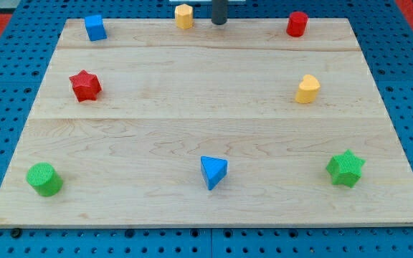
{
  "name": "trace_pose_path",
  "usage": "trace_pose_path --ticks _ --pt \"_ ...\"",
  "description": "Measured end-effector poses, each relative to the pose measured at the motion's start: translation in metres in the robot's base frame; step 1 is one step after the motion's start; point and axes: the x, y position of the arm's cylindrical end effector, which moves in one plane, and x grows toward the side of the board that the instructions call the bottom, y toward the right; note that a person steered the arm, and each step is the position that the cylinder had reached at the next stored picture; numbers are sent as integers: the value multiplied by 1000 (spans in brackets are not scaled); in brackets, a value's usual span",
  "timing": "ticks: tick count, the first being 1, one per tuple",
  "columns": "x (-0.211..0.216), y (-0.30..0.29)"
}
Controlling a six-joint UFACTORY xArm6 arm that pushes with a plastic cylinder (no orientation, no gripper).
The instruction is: Move the yellow hexagon towards left a bit
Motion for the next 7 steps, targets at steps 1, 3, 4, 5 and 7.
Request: trace_pose_path --ticks 1,3,4,5,7 --pt "-1 -32" --pt "0 -46" --pt "1 -53" --pt "-1 -53" --pt "126 -75"
